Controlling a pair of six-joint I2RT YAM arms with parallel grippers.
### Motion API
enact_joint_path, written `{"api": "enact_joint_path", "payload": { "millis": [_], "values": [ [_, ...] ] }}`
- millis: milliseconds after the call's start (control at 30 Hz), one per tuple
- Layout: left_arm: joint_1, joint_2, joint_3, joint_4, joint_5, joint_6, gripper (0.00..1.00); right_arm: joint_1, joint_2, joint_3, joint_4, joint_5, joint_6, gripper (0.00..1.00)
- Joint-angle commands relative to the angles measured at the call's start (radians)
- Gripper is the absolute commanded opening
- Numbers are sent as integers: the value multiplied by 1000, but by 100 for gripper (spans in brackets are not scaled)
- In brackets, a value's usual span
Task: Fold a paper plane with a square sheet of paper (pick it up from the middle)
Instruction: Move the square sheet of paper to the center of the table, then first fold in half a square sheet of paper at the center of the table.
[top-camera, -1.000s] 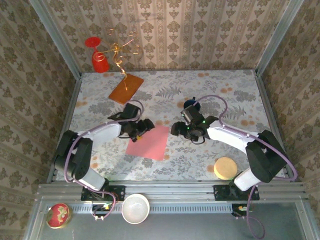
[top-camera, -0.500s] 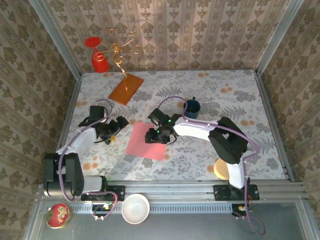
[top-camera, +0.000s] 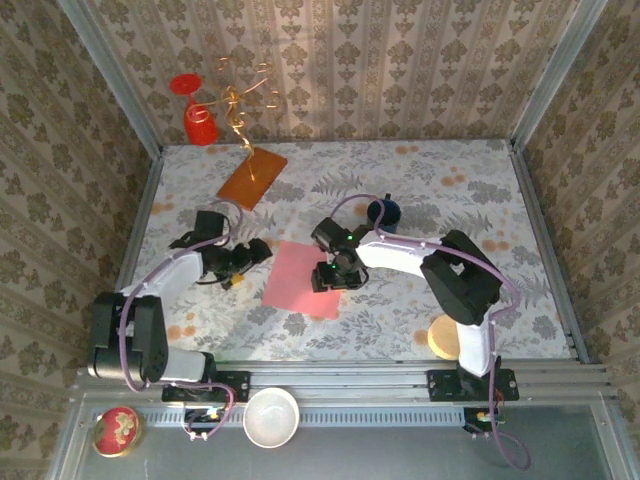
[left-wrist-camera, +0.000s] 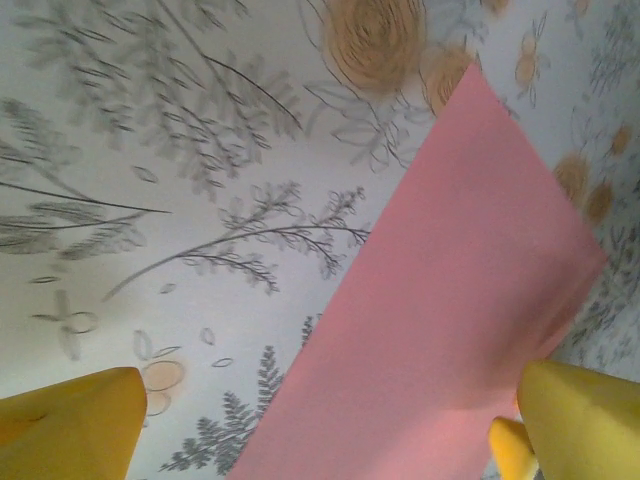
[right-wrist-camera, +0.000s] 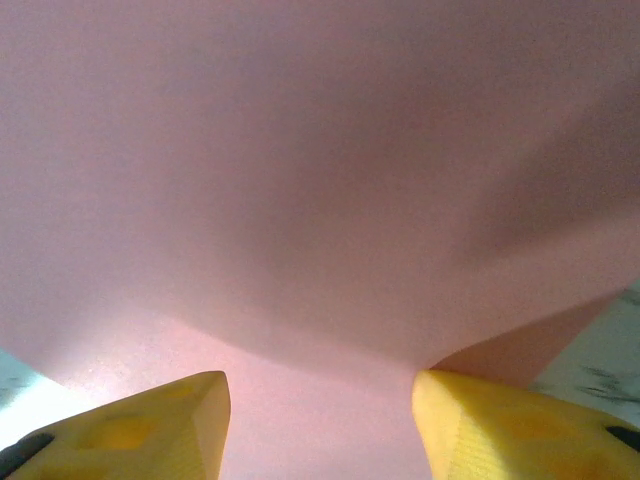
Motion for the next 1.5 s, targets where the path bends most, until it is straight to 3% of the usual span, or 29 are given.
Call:
{"api": "enact_joint_path", "payload": {
  "millis": [0,167,467,900,1467],
  "values": [
    [-57,50,66,-17,20,28,95,-34,-27,-64,-84,107,-66,56],
    [-173,121,139,-9,27,25,90,-49,-143,-117,16,66,-23,57],
    [-346,292,290,-33,44,79,85,-85,-224,-316,337,21,389,53],
    [-390,421,396,-82,44,151,86,-142,-205,-340,350,-4,397,38],
    [-393,442,343,-76,-13,114,88,-142,-112,-331,424,-81,397,27]
  ]
}}
